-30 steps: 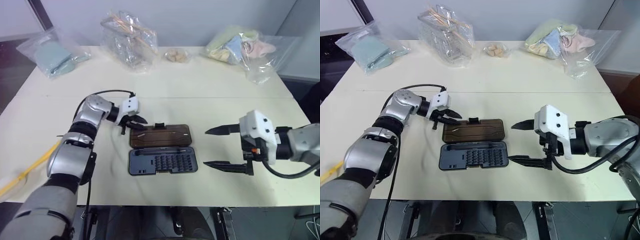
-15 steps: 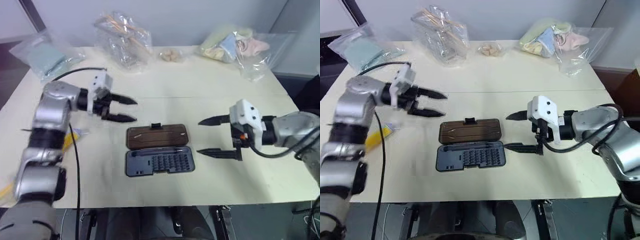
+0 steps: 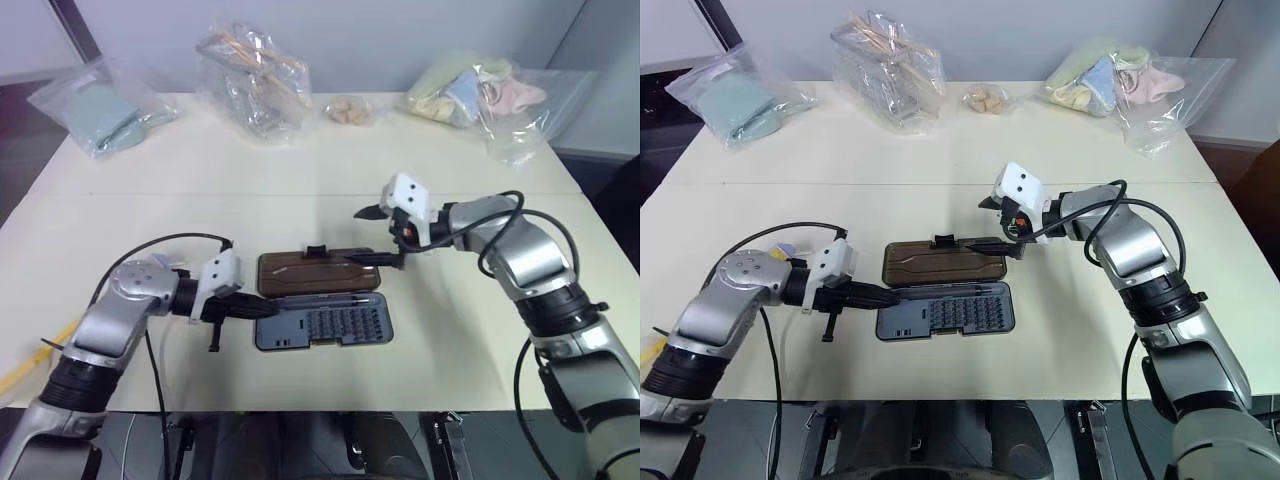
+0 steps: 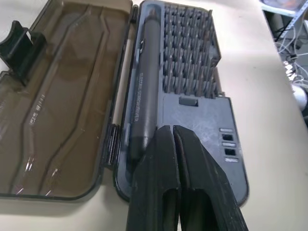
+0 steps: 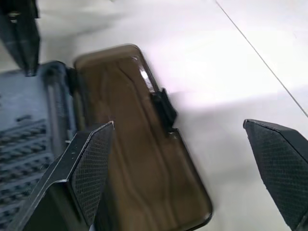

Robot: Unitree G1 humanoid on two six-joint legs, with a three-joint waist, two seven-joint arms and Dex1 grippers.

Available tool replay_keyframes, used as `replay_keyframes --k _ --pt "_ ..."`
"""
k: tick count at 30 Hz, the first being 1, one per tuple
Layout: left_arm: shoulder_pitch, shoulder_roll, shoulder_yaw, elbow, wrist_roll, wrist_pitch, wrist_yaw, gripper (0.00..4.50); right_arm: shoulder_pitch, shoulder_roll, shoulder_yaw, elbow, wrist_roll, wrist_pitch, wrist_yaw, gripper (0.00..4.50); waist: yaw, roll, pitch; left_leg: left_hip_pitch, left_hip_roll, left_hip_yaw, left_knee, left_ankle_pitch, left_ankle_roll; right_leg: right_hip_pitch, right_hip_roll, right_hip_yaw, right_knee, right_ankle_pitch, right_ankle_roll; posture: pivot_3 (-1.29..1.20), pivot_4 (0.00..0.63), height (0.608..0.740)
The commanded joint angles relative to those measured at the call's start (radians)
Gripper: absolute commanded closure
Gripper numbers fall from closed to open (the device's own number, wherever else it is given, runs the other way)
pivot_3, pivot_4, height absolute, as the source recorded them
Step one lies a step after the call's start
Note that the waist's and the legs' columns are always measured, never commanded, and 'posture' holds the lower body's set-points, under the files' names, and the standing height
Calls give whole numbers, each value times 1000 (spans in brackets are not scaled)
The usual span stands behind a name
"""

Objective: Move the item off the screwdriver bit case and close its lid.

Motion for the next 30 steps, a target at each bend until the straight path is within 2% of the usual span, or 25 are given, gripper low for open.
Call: replay_keyframes --k 1,6,10,14,22,25,28,30 --pt "27 -7 1 -80 -38 7 18 4446 -43 34 28 124 -84 -87 4 0 -2 0 0 0 0 0 0 0 0 0 0 0 0 0 0 0 150 737" --pt "58 9 5 -129 -69 36 30 4446 -75 71 29 243 -141 -160 20 0 -8 0 0 0 0 0 0 0 0 0 0 0 0 0 0 0 150 737" --pt "94 21 -18 -131 -39 7 50 4446 -91 97 28 306 -167 -190 28 0 -16 0 0 1 0 0 0 0 0 0 0 0 0 0 0 0 150 737" --pt "101 7 -37 -111 30 -66 112 4446 -101 111 21 342 -182 -214 36 0 -15 0 0 1 0 0 -1 0 0 0 0 0 0 0 0 0 150 737" --pt "111 9 -31 -108 -3 -44 136 4446 -114 126 27 383 -215 -240 67 0 -15 0 0 1 0 0 -1 0 0 0 0 0 0 0 0 0 150 737" --pt "115 3 -20 -115 -33 -17 140 4500 -111 130 43 404 -232 -255 99 819 -15 0 0 1 0 0 -1 0 0 0 0 0 0 0 0 0 150 737" --pt "116 8 -22 -120 -39 -13 142 4500 -106 139 51 419 -254 -267 105 2283 -16 0 0 1 0 0 -1 0 0 0 0 0 0 0 0 0 150 737" --pt "115 11 -23 -119 -40 -14 141 4500 -101 147 52 426 -265 -272 106 2283 -16 0 0 1 0 0 -1 0 0 0 0 0 0 0 0 0 150 737"
